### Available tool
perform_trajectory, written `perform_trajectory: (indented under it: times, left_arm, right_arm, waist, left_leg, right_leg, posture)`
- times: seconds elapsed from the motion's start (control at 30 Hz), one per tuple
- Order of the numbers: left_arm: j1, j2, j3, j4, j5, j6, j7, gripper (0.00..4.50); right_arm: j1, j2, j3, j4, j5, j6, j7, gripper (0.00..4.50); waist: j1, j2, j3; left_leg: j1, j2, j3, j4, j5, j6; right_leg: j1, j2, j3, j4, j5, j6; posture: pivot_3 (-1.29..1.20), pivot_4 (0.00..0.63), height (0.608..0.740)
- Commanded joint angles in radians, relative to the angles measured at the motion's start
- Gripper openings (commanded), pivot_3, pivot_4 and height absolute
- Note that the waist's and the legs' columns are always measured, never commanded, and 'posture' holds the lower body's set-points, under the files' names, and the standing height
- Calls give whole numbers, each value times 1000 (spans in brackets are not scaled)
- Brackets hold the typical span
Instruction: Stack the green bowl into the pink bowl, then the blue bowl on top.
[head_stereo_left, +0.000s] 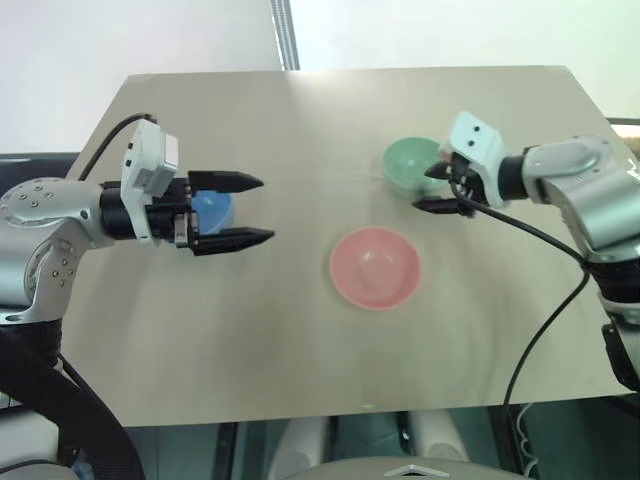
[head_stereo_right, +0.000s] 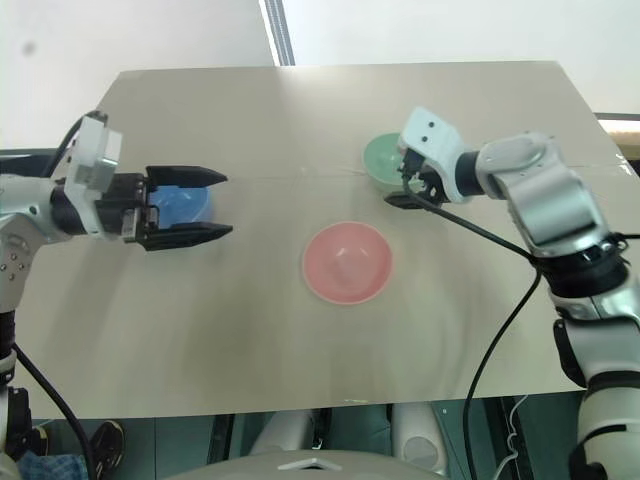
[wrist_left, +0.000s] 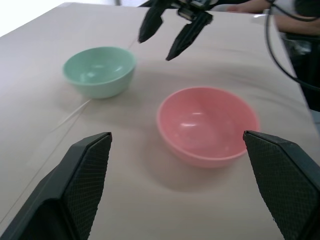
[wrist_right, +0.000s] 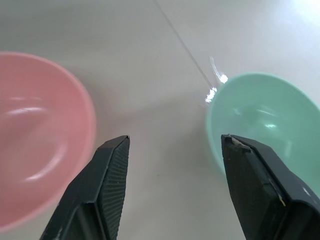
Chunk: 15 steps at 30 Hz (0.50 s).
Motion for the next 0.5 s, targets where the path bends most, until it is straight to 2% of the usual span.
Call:
perform_trajectory:
  times: [0.03,0.2,0.5]
  left_arm:
    - [16,16,60,1,39,3,79,4474]
    - [35,17,91,-1,77,13,168,4474]
    - [49,13,97,4,90,0,173,4474]
  right_arm:
    - [-51,13,16,69,-60,-107,-11,3192]
    - [-92,52,45,194,-125,-199,-16,3192]
    - [-126,124,148,419,-288,-389,-13,3192]
  waist:
    - [-6,0,0]
    - [-8,0,0]
    - [-10,0,0]
  left_leg:
    - [0,0,0,0,0,0]
    - [-1,0,0,0,0,0]
    - [-1,0,0,0,0,0]
  right_leg:
    - [0,0,0,0,0,0]
    - [-1,0,0,0,0,0]
    - [-1,0,0,0,0,0]
  posture:
    - [0,150,740]
    - [0,150,740]
    - [0,150,740]
